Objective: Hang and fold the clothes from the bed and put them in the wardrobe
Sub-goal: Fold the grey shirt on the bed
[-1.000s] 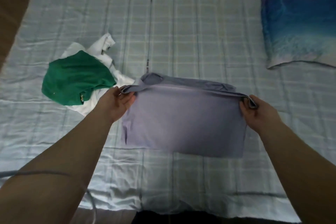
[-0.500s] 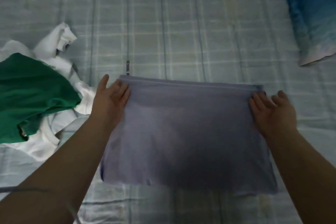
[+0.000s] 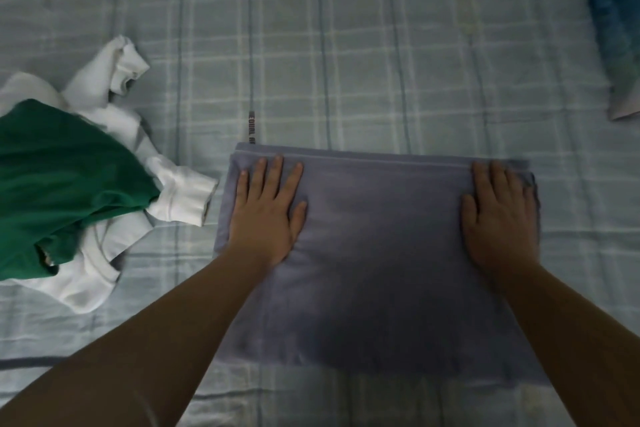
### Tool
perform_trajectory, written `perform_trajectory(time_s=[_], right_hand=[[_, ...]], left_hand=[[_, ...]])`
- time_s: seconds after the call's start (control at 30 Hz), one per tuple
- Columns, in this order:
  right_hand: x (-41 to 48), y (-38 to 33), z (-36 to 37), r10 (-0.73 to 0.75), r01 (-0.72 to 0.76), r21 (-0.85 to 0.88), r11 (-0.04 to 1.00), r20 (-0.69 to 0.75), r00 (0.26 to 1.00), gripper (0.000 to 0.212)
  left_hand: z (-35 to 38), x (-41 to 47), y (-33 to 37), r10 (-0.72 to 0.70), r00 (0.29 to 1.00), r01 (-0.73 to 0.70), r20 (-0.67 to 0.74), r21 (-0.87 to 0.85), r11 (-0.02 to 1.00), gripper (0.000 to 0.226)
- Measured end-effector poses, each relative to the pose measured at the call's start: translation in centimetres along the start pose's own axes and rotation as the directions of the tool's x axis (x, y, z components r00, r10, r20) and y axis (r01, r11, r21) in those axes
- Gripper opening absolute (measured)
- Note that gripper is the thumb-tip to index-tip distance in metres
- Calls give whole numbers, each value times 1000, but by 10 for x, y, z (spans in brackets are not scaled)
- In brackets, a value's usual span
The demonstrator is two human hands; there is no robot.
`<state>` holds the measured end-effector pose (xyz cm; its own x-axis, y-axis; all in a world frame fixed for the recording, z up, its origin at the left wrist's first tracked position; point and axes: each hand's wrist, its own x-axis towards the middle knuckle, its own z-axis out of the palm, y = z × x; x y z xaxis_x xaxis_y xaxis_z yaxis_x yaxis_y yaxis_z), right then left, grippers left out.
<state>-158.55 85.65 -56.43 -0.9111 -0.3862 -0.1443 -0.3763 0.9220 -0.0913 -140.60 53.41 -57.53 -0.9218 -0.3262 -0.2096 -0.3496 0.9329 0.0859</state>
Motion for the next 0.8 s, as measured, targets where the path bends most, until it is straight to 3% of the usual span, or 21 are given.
perform_trajectory(time_s=[0.2,0.3,0.43,0.63,0.8], right_hand=[[-7,-18,-12,32,-32,-43,999,-15,999,62],[-16,-55,-20,-90,90,36,995,-12,996,61],[-32,-90,-7,-240,242,-25,970,53,969,62],[-36,-89,16,-239,249,-129,960,90,967,64],[-44,-99,7,-200,207,-120,971,70,977,63]], left_hand=[[-17,-5,12,13,1000,-14,-29,-46,999,63],[-25,-9,40,137,989,-140,-47,-66,988,61],[-9,-17,59,217,976,-217,9,-34,976,62],[5,-18,56,196,980,-197,24,8,980,64],[-11,-33,51,204,979,-205,-13,-67,977,61]])
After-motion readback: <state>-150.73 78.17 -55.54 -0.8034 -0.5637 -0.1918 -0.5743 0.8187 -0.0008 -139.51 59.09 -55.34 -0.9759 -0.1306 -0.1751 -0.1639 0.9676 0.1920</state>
